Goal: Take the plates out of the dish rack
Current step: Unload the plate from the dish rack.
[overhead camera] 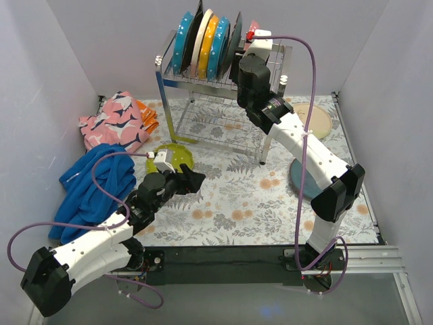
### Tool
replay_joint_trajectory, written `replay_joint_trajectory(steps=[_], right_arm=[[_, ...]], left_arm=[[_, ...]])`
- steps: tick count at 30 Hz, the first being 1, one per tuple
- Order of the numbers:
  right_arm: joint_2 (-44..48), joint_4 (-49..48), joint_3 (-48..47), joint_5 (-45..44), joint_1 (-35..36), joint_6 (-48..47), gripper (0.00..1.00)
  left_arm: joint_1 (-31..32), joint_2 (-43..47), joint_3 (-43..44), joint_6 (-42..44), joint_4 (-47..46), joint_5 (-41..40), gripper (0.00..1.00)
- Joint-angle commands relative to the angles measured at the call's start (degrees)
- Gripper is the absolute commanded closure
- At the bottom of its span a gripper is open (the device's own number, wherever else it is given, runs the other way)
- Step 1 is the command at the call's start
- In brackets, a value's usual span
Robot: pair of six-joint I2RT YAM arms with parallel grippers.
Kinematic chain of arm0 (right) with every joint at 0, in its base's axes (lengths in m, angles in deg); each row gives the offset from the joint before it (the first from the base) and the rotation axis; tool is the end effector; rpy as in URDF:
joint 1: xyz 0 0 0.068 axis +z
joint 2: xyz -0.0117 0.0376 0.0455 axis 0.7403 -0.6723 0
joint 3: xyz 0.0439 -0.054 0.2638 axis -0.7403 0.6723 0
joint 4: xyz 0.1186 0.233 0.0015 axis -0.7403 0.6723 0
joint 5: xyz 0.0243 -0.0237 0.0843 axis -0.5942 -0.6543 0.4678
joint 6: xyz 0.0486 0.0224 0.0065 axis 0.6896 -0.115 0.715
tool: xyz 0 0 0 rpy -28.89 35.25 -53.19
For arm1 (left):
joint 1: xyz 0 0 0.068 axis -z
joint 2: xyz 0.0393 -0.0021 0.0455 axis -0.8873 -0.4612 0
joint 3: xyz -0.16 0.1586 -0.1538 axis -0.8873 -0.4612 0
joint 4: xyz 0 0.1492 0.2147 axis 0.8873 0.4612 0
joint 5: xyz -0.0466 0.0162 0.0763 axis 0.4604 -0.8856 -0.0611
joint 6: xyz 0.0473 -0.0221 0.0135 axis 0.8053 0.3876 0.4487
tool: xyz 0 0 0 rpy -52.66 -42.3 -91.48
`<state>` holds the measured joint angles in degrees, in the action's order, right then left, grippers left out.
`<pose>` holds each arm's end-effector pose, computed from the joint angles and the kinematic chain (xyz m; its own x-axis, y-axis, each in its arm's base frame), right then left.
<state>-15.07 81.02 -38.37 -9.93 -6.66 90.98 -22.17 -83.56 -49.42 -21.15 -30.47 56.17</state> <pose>0.3242 0.2489 0.4797 0.0693 0.1989 -0.9776 0.0732 0.9763 0.2038 0.1518 -0.1232 0.2297 -0.5886 -0.7511 -0.2990 -0.0493 0.4025 -0.9141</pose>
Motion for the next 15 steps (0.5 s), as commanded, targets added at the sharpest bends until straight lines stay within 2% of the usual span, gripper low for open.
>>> replay_joint_trajectory(steps=[1, 5, 10, 11, 15], right_arm=[[0.06, -3.91, -0.17, -1.79, -0.14, -0.71, 0.52], [1.02, -4.27, 0.18, -1.7, -0.14, -0.8, 0.72], [2.08, -4.97, 0.53, -1.7, -0.06, -1.06, 0.89], [2.43, -4.97, 0.62, -1.88, -0.06, -1.06, 0.98], [3.49, -6.64, 1.15, -1.79, 0.03, -1.33, 0.99]], left_arm=[[0.25, 1.78, -0.62, 0.19, -0.52, -0.36, 0.28], [0.25, 1.08, -0.62, 0.28, -0.43, -0.62, 0.28], [0.25, 1.08, -0.61, 0.37, -0.52, -0.88, 0.28], [0.25, 1.16, -0.62, 0.37, -0.43, -0.97, 0.28], [0.25, 0.99, -0.61, 0.28, -0.52, -0.97, 0.28]])
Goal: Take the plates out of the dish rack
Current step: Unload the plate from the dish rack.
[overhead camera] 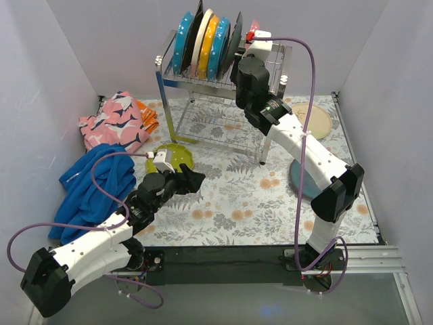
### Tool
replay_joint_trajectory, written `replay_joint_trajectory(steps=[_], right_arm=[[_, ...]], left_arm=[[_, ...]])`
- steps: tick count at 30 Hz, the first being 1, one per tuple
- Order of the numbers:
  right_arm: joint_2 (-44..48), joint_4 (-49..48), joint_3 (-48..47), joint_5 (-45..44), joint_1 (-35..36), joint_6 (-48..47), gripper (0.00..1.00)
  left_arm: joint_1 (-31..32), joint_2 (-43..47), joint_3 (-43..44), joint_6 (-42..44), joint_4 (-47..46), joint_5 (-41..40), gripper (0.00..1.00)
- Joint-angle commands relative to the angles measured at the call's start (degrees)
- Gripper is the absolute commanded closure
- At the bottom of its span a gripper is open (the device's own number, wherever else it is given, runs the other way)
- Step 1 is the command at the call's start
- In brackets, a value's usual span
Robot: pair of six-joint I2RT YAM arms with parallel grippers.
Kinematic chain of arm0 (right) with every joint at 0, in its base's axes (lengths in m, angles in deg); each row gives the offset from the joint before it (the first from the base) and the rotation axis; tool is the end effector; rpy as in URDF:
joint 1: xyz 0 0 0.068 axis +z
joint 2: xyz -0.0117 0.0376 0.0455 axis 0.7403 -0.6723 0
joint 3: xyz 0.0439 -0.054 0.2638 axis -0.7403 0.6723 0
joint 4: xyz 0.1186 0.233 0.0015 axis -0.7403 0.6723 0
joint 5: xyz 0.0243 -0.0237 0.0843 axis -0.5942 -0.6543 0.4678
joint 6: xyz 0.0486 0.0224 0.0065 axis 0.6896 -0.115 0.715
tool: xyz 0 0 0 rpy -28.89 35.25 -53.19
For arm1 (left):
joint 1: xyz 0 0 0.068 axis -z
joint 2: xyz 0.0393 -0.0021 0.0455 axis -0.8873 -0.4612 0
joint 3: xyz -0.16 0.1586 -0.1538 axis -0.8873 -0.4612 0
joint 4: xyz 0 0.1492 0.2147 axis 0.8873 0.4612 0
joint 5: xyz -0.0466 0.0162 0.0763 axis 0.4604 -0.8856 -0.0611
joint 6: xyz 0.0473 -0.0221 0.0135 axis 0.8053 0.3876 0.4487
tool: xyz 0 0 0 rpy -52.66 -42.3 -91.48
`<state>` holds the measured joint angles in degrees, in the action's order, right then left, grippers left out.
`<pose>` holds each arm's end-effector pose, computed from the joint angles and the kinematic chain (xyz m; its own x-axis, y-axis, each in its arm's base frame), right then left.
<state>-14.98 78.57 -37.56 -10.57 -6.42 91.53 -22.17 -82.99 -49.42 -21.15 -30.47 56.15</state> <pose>0.3235 0.2502 0.4798 0.0930 0.2278 -0.9693 0.0744 0.9692 0.2349 0.1509 -0.1225 0.2314 -0.5860 -0.7532 -0.2987 -0.0424 0.3966 -0.9170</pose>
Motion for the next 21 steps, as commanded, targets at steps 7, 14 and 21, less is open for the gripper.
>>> replay_joint_trajectory(steps=[7, 14, 21], right_arm=[[5.5, -8.05, 0.25, -0.72, 0.84, -3.45, 0.99], [5.69, -10.52, -1.68, -0.63, 1.72, -5.04, 0.99], [5.86, -12.54, -2.56, -1.42, 2.43, -6.97, 0.99]], left_arm=[[0.25, -0.64, -0.44, 0.72, -0.43, -1.74, 0.28], [0.25, -0.28, -0.61, 0.63, -0.34, -1.92, 0.28], [0.25, -0.64, -0.44, 0.54, -0.43, -1.48, 0.28]])
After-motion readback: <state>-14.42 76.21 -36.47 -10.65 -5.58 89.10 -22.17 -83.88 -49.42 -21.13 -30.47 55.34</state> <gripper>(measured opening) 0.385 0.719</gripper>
